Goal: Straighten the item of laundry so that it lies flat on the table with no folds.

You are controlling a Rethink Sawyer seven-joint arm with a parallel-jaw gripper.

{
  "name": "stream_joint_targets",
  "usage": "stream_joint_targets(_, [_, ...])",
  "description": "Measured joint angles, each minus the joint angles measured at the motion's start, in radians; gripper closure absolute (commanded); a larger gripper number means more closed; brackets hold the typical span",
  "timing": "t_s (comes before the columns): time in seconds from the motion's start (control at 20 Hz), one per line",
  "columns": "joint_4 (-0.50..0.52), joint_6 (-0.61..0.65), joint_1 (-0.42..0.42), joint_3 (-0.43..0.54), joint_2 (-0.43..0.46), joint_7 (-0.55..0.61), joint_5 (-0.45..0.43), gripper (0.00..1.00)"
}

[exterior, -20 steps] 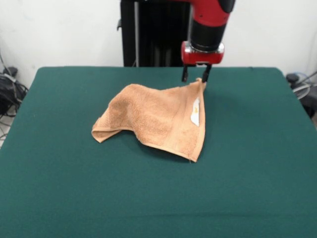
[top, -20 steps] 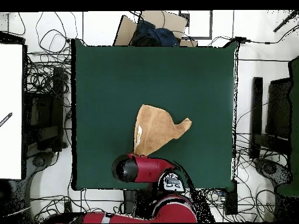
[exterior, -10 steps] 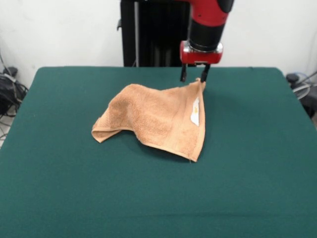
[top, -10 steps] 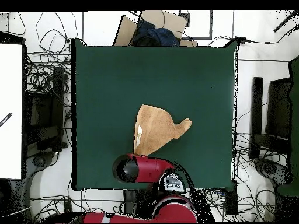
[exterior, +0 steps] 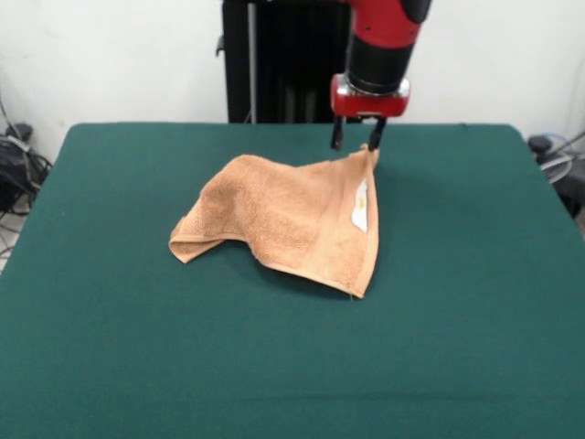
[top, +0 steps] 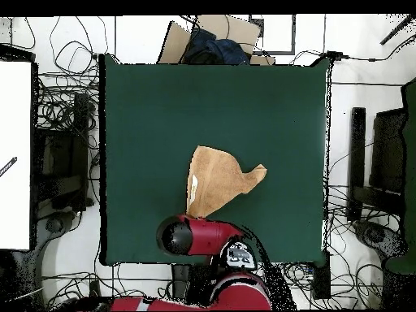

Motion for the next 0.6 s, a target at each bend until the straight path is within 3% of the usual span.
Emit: stream_joint_targets(0.6, [0.000,-0.007,0.051,-0.008,0.016,0.000,0.000,0.00])
